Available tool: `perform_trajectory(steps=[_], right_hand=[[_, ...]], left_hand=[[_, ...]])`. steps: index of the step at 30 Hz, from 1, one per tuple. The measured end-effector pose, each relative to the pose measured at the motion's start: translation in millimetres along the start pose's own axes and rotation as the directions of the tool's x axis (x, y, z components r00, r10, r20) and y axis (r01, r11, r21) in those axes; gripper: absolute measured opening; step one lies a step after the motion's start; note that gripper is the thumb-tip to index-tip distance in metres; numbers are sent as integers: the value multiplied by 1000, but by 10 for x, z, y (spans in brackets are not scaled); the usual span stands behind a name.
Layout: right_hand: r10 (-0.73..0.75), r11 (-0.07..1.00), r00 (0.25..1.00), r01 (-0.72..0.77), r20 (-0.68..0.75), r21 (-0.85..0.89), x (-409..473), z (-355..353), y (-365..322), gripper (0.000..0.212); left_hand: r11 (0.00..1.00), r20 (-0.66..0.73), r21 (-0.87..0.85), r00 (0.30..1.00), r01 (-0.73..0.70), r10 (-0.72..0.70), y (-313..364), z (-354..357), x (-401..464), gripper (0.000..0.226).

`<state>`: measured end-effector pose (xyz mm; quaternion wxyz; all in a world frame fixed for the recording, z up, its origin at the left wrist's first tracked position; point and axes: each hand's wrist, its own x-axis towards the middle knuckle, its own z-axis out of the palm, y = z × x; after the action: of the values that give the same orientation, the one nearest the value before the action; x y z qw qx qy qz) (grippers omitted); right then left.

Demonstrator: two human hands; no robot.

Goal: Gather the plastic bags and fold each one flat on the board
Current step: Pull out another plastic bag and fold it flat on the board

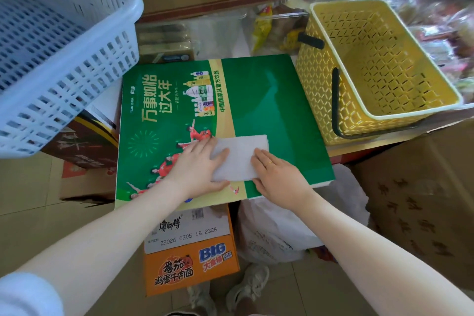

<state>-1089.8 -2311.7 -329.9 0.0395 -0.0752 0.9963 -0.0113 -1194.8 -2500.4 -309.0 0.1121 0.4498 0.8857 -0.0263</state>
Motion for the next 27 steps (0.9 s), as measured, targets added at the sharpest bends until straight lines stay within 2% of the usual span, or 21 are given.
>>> perform_trajectory(steps=[3,6,9,10,11,12,15,18,19,21,22,24,25,27], right_hand=[[31,996,999,-29,-13,85,-44,-21,25,45],[45,983,999,-42,-12,181,-96,-88,46,47],[111,958,992,-124,67,259,-163,-206,43,61],[141,938,990,-138,13,317,-191,-257,21,55],[199,898,976,-147,-84,414,-222,-349,-14,41],[279,829,947,-154,-159,537,-258,-455,-37,24],[501,563,847,-162,-178,810,-390,-852,52,14],[601,461,768,-106,-222,881,-521,-1368,348,6],[651,442,719,-97,-244,892,-544,-1490,492,8],[749,369,612,-70,-252,927,-561,-1704,814,9],[786,334,569,-62,-242,941,-554,-1796,986,9],[836,289,507,-77,-212,954,-484,-1887,1330,9],[853,266,490,-109,-181,958,-428,-1887,1495,8],[878,218,473,-258,-74,941,-282,-1793,1792,20]], left_hand=[[984,-139,78,976,-157,167,51,35,36,45],[979,-142,91,971,-182,194,57,-33,37,24],[981,-198,-77,967,-178,160,87,-228,26,9],[971,-238,-163,962,-177,136,126,-335,12,12],[953,-295,-237,948,-190,115,176,-439,9,20],[931,-348,-301,933,-208,96,250,-587,3,22],[881,-555,-378,831,-286,32,482,-1011,36,15],[892,-701,-355,711,-279,-56,728,-1453,134,29],[899,-734,-343,675,-270,-77,786,-1569,178,36],[904,-756,-351,643,-242,-122,870,-1721,290,36],[903,-742,-364,658,-228,-133,905,-1740,365,33],[903,-665,-382,737,-196,-122,950,-1695,516,33],[910,-613,-378,783,-172,-107,970,-1635,594,35],[927,-515,-358,852,-117,-92,996,-1490,733,37]])
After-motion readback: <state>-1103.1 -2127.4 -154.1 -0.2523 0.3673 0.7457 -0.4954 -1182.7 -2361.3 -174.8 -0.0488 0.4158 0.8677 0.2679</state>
